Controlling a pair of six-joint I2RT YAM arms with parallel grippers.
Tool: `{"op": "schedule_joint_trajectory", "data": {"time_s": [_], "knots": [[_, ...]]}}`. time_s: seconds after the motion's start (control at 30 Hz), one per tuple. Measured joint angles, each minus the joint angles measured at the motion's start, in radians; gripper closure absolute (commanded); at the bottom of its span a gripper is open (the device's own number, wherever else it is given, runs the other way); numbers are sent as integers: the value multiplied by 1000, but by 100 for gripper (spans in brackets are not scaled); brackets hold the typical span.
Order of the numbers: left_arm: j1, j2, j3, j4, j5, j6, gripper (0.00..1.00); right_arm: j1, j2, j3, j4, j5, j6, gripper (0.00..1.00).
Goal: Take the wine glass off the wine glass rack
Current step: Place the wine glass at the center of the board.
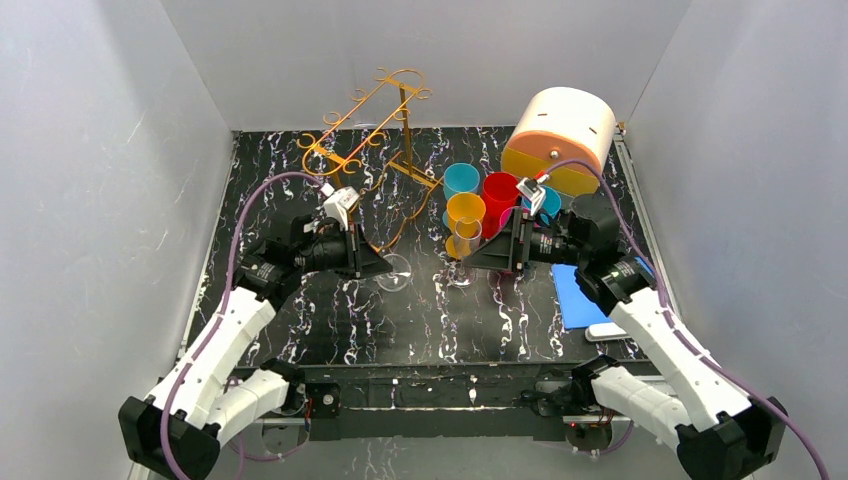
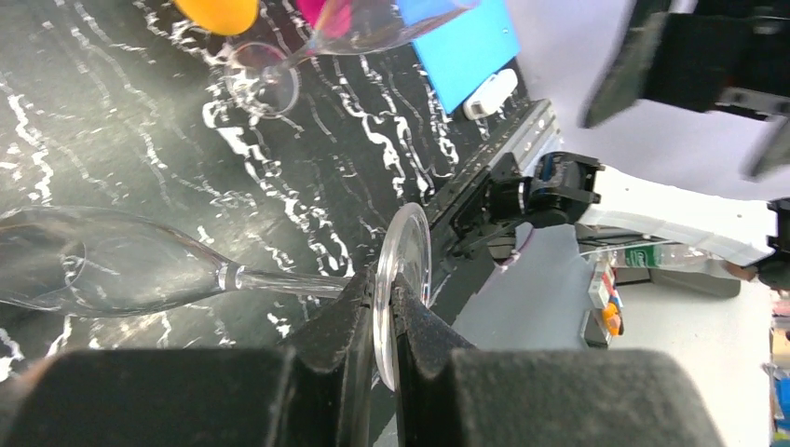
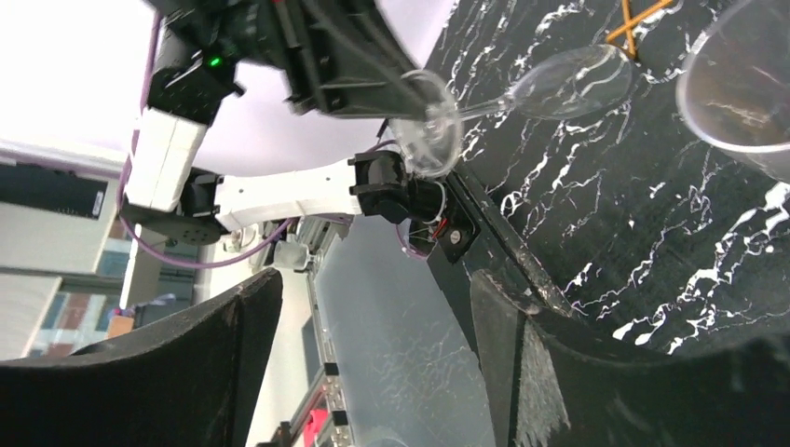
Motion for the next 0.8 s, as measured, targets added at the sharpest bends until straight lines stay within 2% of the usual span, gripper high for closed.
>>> {"op": "schedule_joint_trajectory", "data": {"time_s": [0.13, 0.3, 0.53, 0.67, 0.8], "knots": [[-84, -52, -27, 99, -41, -93, 100, 29, 17, -120, 170, 64, 127, 23], [-155, -153, -65, 188, -69, -208, 100, 140, 20, -166, 248, 138, 181, 23], [-213, -153, -94, 283, -92, -267, 100, 309, 119, -101, 281, 196, 167, 39], [-224, -162, -126, 295, -95, -280, 100, 327, 156, -95, 315, 206, 167, 53], [-224, -184, -156, 310, -95, -290, 100, 327, 158, -129, 412, 216, 190, 58]]}}
